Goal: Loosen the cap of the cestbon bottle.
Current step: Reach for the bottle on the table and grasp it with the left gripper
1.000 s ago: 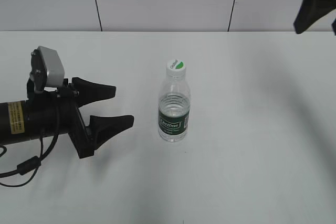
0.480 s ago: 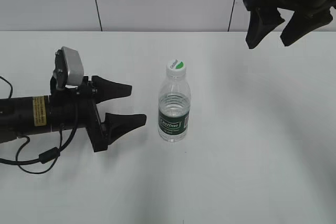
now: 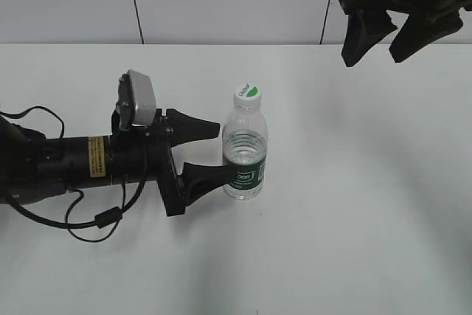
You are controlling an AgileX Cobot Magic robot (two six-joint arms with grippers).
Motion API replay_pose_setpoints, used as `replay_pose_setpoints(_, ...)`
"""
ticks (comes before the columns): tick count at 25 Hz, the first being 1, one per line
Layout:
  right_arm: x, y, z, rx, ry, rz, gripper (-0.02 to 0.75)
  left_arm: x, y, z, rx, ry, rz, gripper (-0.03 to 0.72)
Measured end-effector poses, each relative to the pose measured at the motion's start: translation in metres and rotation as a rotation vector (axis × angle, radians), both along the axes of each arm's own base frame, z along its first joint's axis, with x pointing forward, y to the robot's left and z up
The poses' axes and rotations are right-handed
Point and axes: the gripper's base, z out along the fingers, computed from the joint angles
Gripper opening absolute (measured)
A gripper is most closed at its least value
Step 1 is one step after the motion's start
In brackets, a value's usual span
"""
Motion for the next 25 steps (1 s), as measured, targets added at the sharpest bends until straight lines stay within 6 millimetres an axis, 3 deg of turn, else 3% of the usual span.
replay_pose_setpoints(12,-0.001,0.004,0.001,0.044,0.006,0.017,0.535,0.002,-0.028,-0.011,-0.014,0.022,0.015,0.552)
replay_pose_setpoints(18,-0.003,0.011,0.001,0.066,0.003,0.044,0.535,0.008,-0.046,-0.01,0.061,-0.009,0.008,0.538)
replay_pose_setpoints(25,-0.004,0.014,0.001,0.079,0.006,0.056,0.535,0.01,-0.047,-0.014,0.112,-0.006,0.022,0.531)
